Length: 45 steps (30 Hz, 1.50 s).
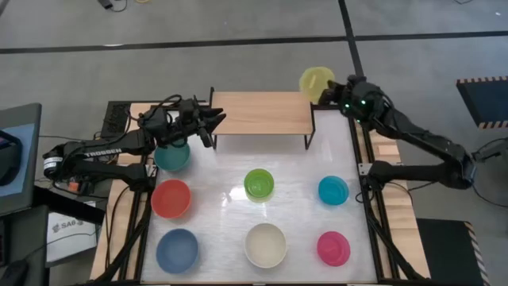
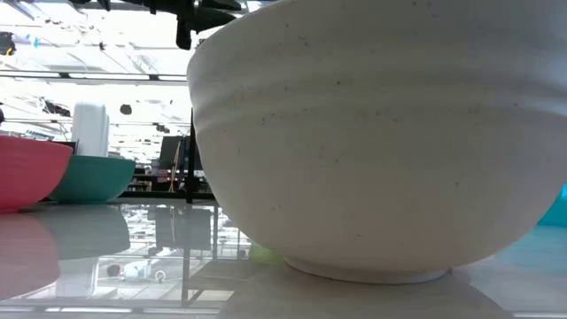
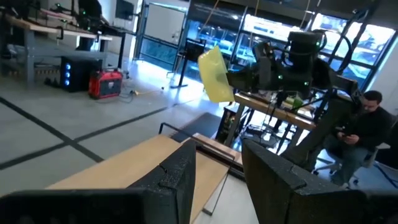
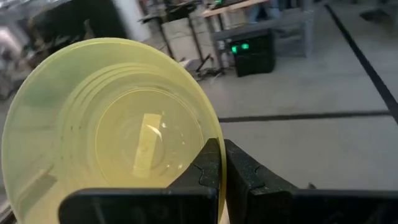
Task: Place and stack bowls onto a shelf
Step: Put the yellow bowl on the shelf
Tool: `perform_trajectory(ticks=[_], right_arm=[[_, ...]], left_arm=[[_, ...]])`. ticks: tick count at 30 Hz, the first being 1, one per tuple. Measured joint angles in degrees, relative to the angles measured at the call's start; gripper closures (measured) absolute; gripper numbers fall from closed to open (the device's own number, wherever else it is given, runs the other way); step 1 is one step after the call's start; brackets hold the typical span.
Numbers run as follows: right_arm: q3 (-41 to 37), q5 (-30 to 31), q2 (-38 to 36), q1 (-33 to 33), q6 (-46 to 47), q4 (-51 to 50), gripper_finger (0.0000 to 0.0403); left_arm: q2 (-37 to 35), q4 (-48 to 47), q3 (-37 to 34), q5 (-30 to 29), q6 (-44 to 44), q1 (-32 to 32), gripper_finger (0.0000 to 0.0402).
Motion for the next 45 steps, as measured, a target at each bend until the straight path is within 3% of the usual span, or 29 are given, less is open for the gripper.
perform_trajectory(ticks=[8, 16, 20, 25, 28, 34, 45], right_arm=[[6.9, -0.4, 9.5, 7.7, -10.0, -0.8, 0.0377], [8.8, -6.2, 14.6, 12.1, -14.7, -0.8, 0.0376], [8.8, -6.2, 15.8, 13.3, -15.0, -0.6, 0.0376], [8.8, -5.9, 16.3, 13.8, -17.6, 0.4, 0.0376], [8.8, -2.5, 16.2, 14.4, -17.8, 0.4, 0.0376], [8.8, 5.8, 16.2, 15.8, -17.9, 0.6, 0.0376], [8.8, 9.6, 16.3, 18.1, -13.4, 0.3, 0.0376]], left_arm=[[2.8, 3.6, 0.0, 1.2, 0.7, -0.3, 0.0287], [10.4, 9.5, 1.4, 0.8, 4.7, -2.8, 0.0287], [13.5, 5.7, 6.4, -1.6, 8.4, -4.0, 0.0282], [17.8, -3.1, 14.3, -8.5, 19.8, -5.4, 0.0253], [20.6, -4.5, 18.0, -12.5, 22.5, -5.5, 0.0233], [26.7, -4.7, 23.7, -15.0, 23.0, -5.0, 0.0220], [34.7, -5.7, 28.6, -21.8, 25.9, -6.0, 0.0228]])
